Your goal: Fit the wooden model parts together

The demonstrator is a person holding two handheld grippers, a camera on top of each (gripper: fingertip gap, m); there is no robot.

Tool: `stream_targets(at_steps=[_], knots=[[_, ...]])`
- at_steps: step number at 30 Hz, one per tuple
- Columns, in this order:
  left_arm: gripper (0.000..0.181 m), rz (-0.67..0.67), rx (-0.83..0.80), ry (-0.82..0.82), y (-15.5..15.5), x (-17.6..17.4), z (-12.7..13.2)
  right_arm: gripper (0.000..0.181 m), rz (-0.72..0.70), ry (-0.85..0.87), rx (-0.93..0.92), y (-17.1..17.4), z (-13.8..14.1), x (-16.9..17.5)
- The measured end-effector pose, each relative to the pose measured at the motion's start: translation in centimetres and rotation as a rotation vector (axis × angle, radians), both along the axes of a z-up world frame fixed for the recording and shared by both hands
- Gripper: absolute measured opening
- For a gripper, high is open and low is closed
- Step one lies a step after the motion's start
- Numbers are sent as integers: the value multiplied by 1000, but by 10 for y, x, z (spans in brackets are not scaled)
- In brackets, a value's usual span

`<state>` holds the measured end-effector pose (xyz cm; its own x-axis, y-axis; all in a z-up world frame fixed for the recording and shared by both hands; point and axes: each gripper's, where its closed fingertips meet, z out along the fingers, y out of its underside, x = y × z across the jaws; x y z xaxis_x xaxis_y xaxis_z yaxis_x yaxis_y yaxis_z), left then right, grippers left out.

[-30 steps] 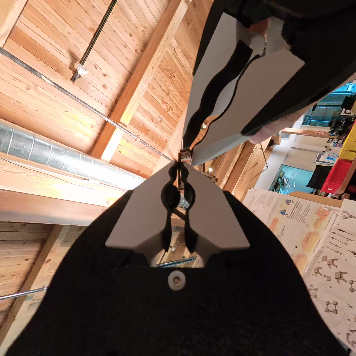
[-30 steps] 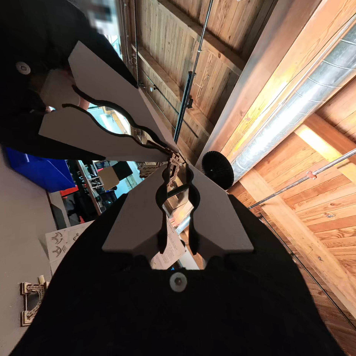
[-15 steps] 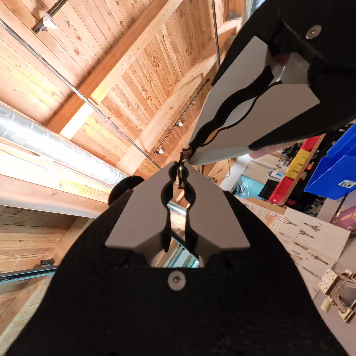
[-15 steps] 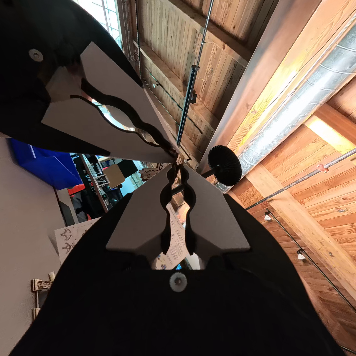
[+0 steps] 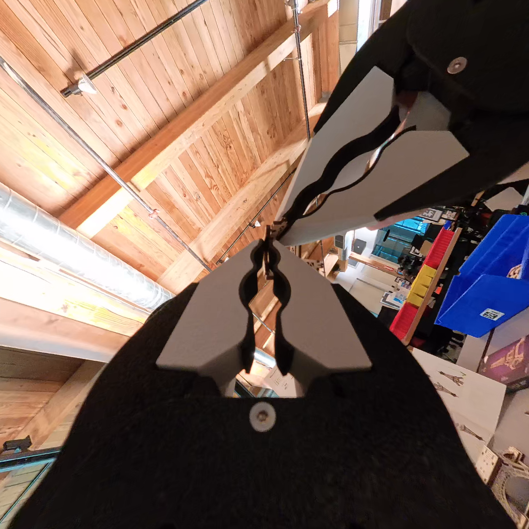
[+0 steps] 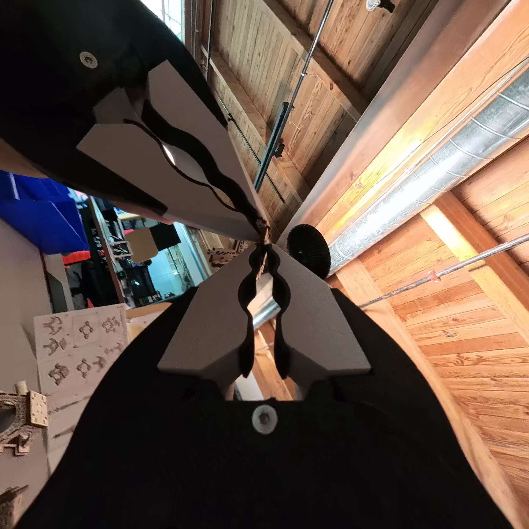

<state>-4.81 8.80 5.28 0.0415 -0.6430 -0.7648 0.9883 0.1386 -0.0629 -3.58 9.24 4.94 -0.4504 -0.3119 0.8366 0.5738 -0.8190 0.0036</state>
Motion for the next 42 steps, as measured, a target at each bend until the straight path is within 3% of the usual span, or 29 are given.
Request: stream_targets(at_steps=[12,24,42], knots=[[0,-151,-42,5,-11,-14,7,0,-7,-9,131,-13,9,-15],[0,-110,35,-38,-22,-10,2,0,-125,-35,-3,-21,4,-14],[0,-32,146,-33,-24,-1,-3,0,-138,56,-29,-22,-2,-7]])
